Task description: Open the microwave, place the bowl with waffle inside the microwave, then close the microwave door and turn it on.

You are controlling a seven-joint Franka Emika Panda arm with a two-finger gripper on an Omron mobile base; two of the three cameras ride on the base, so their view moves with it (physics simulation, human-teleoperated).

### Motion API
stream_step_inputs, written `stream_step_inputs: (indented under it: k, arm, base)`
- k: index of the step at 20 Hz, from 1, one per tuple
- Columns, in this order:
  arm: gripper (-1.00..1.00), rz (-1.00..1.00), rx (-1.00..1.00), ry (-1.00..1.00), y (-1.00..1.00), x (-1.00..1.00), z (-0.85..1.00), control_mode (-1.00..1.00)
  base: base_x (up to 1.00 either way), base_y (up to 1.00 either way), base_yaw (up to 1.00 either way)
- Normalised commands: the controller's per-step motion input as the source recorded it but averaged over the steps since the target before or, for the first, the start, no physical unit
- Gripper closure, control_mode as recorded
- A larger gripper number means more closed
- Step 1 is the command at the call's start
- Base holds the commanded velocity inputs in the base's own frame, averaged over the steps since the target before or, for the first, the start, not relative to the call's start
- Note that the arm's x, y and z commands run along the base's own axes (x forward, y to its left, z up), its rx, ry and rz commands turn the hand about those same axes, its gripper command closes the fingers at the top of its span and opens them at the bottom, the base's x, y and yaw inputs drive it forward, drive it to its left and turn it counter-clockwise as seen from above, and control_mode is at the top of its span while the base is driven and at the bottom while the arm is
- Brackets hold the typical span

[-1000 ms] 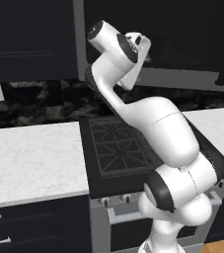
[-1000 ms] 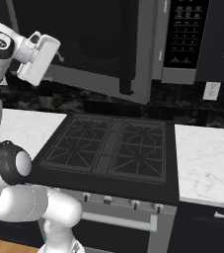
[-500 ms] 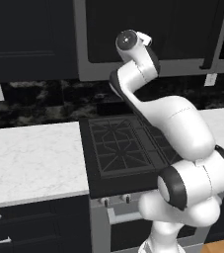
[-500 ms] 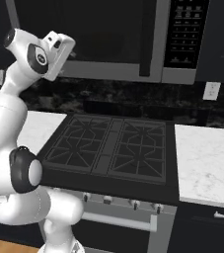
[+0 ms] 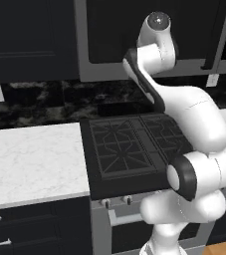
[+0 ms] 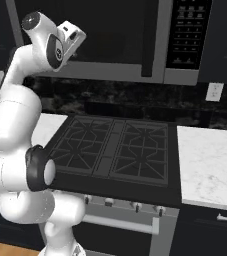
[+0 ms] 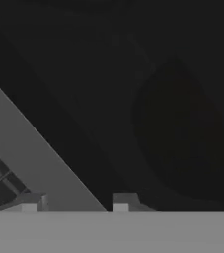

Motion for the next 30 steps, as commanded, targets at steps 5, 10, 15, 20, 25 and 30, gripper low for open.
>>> stream_step_inputs:
  k: [5, 10, 15, 20, 25, 30]
  arm:
    - [-1.00, 0.33, 0.02, -0.35, -0.28, 0.51, -0.82, -1.00]
    - [-1.00, 0.15, 0.00, -0.32, -0.97, -0.21, -1.00, -1.00]
    - [-1.00, 0.05, 0.00, -0.20, -1.00, -0.26, -1.00, -1.00]
    - [-1.00, 0.04, 0.00, -0.25, -1.00, -0.48, -1.00, -1.00]
    - [-1.00, 0.02, 0.00, -0.04, -0.66, -1.00, -0.42, -1.00]
    - [-1.00, 0.18, -0.01, -0.13, -0.13, -0.95, 0.07, -1.00]
  base:
    - [0.00, 0.00, 0.00]
    - [0.00, 0.00, 0.00]
    - [0.00, 0.00, 0.00]
    - [0.00, 0.00, 0.00]
    - [0.00, 0.00, 0.00]
    - [0.00, 0.00, 0.00]
